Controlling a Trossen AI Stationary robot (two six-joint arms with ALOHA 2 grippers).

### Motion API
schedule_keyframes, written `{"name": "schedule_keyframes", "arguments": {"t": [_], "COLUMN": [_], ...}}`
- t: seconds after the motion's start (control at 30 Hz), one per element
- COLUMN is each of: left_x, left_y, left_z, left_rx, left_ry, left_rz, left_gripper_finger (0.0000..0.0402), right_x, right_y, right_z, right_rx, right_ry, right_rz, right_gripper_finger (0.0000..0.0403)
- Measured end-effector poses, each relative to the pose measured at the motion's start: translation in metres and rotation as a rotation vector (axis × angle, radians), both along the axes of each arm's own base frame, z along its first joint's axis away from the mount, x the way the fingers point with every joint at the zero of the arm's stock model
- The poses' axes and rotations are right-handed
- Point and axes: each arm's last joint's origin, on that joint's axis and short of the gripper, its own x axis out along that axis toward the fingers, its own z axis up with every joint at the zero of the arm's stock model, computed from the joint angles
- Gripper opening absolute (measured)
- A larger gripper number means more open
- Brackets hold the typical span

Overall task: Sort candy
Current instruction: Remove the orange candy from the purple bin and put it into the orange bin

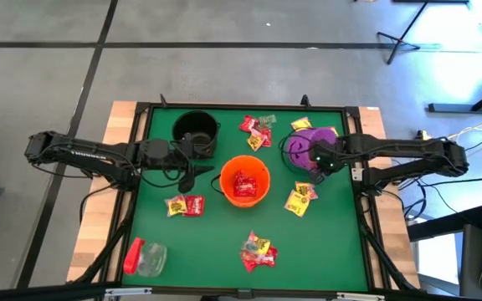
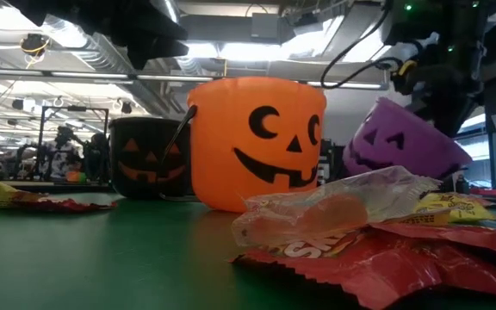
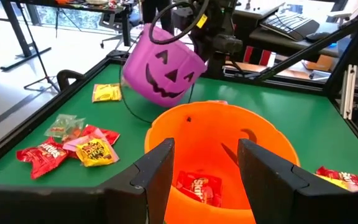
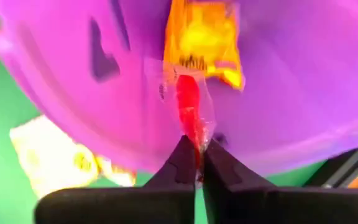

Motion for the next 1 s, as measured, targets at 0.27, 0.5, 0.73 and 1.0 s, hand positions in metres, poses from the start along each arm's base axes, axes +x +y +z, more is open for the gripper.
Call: {"name": "schedule_keyframes", "arguments": {"t": [0.27,0.5,0.73,1.0], "left_x": [0.0,0.0,0.0,0.0], "left_y": [0.0,0.0,0.001,0.001], "left_z": [0.0,0.0,0.0,-0.001], "left_rx": [0.001,-0.002,0.0,0.0], "left_ry": [0.001,0.001,0.002,0.005], "left_rz": [0.007,0.01,0.024,0.025], "left_gripper_finger": [0.0167,0.0167,0.0167,0.0167], "right_x": [-0.015,-0.011,0.045,0.103], "right_y": [0.002,0.0,0.011,0.02], "right_z": [0.018,0.056,0.075,0.039], "right_rx": [-0.013,-0.107,-0.189,-0.18], "right_ry": [-0.106,-0.334,-0.714,-0.666], "right_rz": [-0.016,0.047,0.362,0.54], "right_gripper_finger": [0.0001,0.0001,0.0001,0.0008]}}
